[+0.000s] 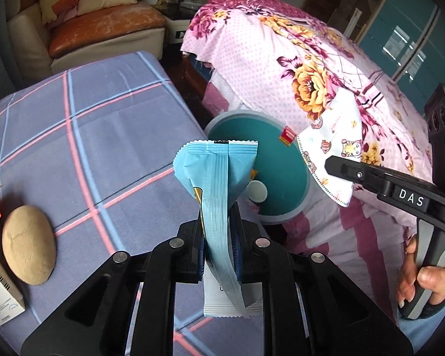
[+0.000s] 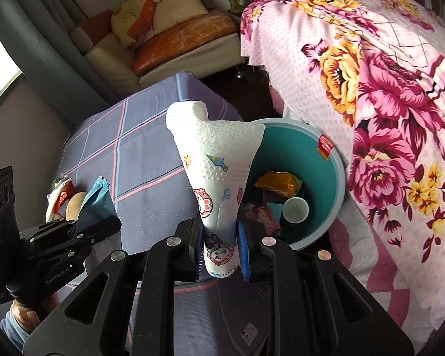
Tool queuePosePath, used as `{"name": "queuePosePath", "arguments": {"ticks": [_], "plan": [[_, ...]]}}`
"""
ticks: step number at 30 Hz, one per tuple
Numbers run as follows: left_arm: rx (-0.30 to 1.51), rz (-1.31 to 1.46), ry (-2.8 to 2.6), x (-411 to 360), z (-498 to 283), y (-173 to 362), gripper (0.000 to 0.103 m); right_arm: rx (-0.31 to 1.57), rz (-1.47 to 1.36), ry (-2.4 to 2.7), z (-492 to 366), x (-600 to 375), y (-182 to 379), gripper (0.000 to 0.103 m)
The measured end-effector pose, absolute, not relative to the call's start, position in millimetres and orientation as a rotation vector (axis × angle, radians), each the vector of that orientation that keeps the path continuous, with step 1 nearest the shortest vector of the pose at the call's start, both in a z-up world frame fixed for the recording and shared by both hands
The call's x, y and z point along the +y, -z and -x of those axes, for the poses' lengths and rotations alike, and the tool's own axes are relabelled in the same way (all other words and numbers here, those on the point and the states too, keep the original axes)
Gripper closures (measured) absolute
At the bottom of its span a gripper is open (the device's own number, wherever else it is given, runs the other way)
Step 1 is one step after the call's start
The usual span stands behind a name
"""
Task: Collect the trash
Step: 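Carry the blue wrapper and face mask over the teal bin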
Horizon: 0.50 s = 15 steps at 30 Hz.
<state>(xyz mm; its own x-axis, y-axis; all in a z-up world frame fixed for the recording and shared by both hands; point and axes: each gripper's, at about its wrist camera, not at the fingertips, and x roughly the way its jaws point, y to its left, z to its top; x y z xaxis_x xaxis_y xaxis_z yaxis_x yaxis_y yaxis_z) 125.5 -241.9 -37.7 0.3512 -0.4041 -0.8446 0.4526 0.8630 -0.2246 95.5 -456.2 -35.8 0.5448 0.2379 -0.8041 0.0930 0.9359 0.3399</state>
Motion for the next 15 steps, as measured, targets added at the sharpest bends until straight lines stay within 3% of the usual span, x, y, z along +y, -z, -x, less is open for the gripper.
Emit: {"name": "queuePosePath", "arguments": {"ticks": [15], "plan": [[1.109,-0.062,0.624,-310.0,-170.2,61.4,0.088,0.996,-0.395,-0.007,-122.9,-507.5,41.3,0.084]]}}
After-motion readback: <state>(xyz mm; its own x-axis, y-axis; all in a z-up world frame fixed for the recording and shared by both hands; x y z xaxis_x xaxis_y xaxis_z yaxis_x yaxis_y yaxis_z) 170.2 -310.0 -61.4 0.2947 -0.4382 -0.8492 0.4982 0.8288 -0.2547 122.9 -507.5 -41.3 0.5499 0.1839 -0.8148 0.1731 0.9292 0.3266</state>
